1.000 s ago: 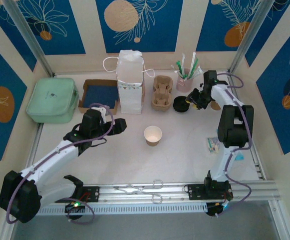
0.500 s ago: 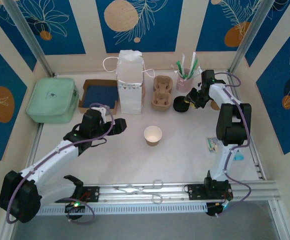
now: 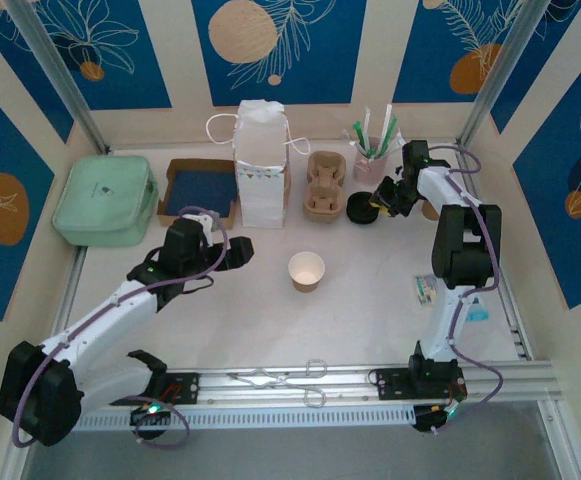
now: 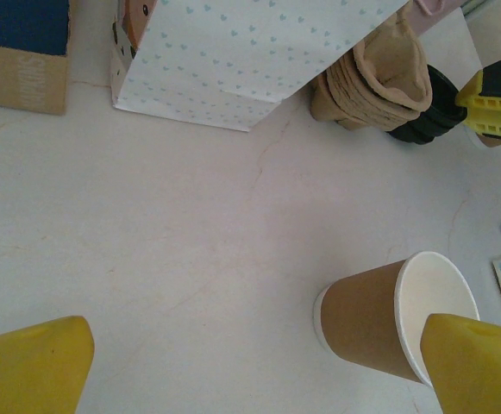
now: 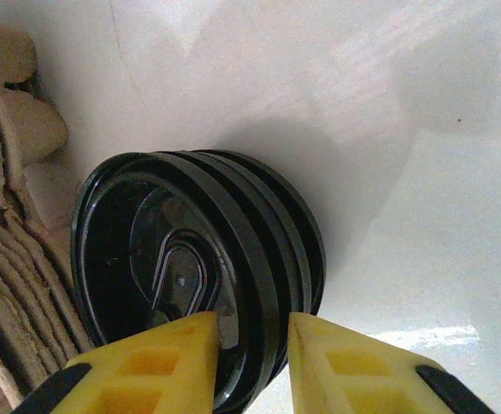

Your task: Pack the takeout coffee

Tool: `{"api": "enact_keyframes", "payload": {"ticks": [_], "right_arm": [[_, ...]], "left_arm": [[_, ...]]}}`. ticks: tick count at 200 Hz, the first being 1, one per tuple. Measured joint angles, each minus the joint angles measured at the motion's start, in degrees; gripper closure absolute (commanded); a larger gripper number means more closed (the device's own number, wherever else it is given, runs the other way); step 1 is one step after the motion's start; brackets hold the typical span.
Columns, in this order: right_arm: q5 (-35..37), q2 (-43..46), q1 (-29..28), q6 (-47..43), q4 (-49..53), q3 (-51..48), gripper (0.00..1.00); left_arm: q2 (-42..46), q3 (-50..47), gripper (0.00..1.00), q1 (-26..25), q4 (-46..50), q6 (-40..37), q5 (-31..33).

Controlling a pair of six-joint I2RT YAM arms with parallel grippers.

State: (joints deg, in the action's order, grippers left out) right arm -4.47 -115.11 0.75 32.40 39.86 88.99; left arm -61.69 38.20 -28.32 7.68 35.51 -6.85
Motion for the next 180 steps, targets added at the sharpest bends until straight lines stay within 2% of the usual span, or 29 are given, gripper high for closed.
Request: {"api": "enact_keyframes", "payload": {"ticks": [88, 180], "right_arm": [[-0.04, -0.35, -0.28, 0.00, 0.00, 0.72, 0.73], [-0.07, -1.18, -0.81, 0.22, 0.04, 1.55, 0.83]], "left_arm": [[0.11, 0.00, 0.03, 0.00, 0.02, 0.00, 0.00], [1.01, 0.00, 0.03, 0.00, 0.04, -0.02, 0.02]]}}
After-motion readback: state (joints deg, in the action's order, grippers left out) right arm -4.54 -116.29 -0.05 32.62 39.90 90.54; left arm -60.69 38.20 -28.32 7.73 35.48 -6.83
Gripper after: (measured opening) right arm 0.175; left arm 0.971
